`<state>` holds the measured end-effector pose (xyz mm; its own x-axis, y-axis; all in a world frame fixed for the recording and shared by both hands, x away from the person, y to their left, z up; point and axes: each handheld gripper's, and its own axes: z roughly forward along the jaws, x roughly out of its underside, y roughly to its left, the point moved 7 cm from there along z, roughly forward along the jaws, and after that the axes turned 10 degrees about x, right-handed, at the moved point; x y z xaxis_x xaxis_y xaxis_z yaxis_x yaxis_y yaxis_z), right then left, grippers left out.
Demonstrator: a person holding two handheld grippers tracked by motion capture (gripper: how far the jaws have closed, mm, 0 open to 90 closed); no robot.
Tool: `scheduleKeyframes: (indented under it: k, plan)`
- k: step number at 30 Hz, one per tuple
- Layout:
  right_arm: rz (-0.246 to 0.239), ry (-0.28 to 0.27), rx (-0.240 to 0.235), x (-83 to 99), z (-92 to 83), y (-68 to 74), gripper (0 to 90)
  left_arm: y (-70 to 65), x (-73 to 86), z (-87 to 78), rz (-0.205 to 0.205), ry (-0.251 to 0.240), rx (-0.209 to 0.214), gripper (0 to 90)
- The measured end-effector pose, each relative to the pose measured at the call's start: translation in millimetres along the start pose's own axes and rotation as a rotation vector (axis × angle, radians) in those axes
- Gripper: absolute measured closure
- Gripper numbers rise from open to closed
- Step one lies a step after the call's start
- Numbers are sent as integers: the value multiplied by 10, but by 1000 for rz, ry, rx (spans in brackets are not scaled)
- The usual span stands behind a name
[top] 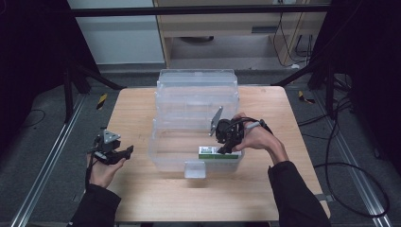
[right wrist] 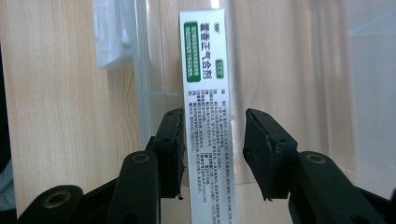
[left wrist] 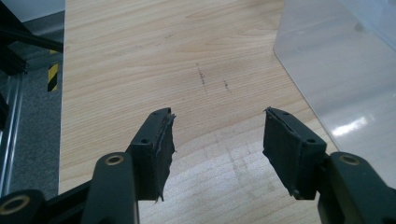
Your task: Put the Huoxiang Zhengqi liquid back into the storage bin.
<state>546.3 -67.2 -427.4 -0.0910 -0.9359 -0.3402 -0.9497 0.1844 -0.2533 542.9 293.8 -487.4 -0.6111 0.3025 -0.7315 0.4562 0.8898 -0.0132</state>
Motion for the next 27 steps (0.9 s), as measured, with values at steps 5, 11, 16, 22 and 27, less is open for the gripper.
scheduleKeyframes:
  k: [5,11,16,22,27]
  plan:
    - [44,-40,33,-39,-135,-19,557,0,-1,1,0,-1,0,420]
    - [61,-66,55,-77,-204,12,546,4,-4,-4,-1,-5,1,417]
    - [56,-76,48,-139,-222,95,537,6,-15,-18,-2,-14,3,415]
    - [66,-114,31,-204,-243,188,538,-2,-25,-32,0,-19,7,414]
    - [62,-111,16,-205,-208,245,541,-2,-24,-32,0,-20,8,415]
